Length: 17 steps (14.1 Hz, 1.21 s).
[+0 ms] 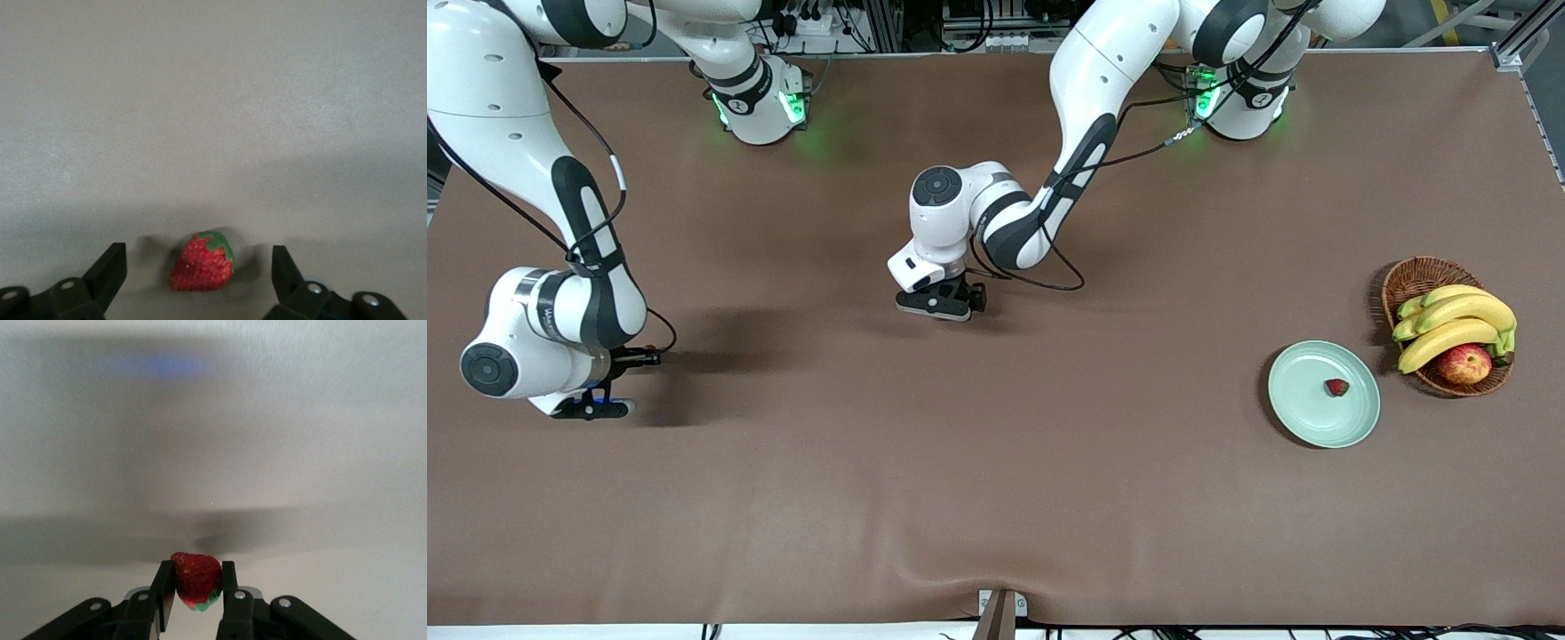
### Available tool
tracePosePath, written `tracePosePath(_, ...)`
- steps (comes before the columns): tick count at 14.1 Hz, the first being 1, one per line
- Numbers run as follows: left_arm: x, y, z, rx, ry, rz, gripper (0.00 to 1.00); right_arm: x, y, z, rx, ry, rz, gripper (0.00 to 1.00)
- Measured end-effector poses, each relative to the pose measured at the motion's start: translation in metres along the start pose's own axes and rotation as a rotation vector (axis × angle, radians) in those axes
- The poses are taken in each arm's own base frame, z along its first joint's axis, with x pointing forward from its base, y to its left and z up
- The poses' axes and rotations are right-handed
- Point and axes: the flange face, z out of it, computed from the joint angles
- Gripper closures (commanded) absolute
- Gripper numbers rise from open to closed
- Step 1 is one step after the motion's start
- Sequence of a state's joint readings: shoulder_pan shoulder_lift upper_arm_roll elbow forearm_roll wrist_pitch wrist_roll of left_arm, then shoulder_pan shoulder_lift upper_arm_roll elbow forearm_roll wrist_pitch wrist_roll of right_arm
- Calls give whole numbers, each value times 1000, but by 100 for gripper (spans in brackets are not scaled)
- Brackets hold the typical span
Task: Collect all strawberries into plate
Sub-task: 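Carry the strawberry toward the plate while the right gripper sets the third mid-table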
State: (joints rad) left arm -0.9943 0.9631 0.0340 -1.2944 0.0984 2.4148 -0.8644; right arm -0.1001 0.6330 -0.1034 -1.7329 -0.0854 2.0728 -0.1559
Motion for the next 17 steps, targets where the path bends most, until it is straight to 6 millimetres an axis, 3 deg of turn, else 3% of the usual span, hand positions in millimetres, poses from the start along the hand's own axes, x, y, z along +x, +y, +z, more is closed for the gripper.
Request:
tracePosePath(4, 1, 0, 0, -1, 3, -18, 100, 11, -14, -33, 0, 46, -25, 90)
tracePosePath(8, 2, 0, -1, -5, 6, -55, 100, 18, -59, -85, -3, 79, -80, 95)
tracePosePath(10, 5, 0, -4, -11, 13, -110, 100, 18, -90, -99, -7, 99, -65, 95)
tracePosePath(12, 23, -11, -12, -17, 32, -199, 100, 16, -127, -108, -8, 95, -18, 96)
tracePosePath(14, 61, -42, -27, -24, 57, -325, 100, 10, -170, -114, -4, 81, 31, 97)
tracePosePath(17, 137, -136, -45, -8, 93, -523, 100, 1, -228, -119, 99, 52, 134, 96)
